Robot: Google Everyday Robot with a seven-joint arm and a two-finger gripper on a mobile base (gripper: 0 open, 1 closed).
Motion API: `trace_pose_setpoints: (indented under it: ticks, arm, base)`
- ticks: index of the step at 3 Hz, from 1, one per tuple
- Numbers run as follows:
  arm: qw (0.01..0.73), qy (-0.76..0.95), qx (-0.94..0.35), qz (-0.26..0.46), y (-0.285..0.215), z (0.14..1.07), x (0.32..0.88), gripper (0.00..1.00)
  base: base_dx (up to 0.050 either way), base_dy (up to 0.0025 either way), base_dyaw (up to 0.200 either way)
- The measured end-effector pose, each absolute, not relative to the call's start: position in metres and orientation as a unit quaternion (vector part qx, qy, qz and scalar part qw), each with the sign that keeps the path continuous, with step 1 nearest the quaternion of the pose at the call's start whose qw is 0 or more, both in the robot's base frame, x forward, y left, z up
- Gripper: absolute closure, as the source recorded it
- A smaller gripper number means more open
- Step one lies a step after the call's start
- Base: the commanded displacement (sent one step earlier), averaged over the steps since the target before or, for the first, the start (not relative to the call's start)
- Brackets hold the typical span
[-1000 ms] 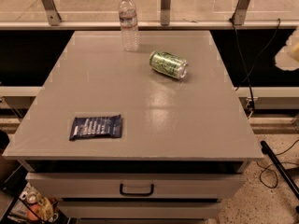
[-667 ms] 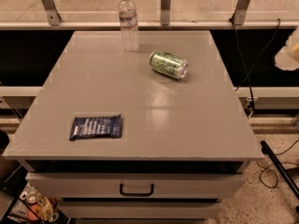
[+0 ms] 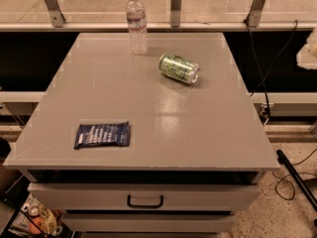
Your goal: Place green can upright
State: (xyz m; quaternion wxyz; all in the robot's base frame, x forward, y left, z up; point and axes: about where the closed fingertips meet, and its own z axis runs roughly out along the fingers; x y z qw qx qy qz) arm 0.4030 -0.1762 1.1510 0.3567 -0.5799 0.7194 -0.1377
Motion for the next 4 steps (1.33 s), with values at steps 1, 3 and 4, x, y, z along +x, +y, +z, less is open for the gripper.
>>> trace_pose_setpoints:
  ticks: [1,3,4]
  arm:
    - [0.342,0.72,-0.585,-0.148,-0.169,1.152,0.418,0.0]
    - [0.3,0.723,-0.602,-0.159,-0.133,1.138,0.503,0.0]
    - [0.285,0.732,-0.6,-0.151,-0.123,1.122,0.532,0.0]
  base:
    - [0.0,0.0,0.0]
    - [0.0,0.0,0.0]
    - [0.0,0.0,0.0]
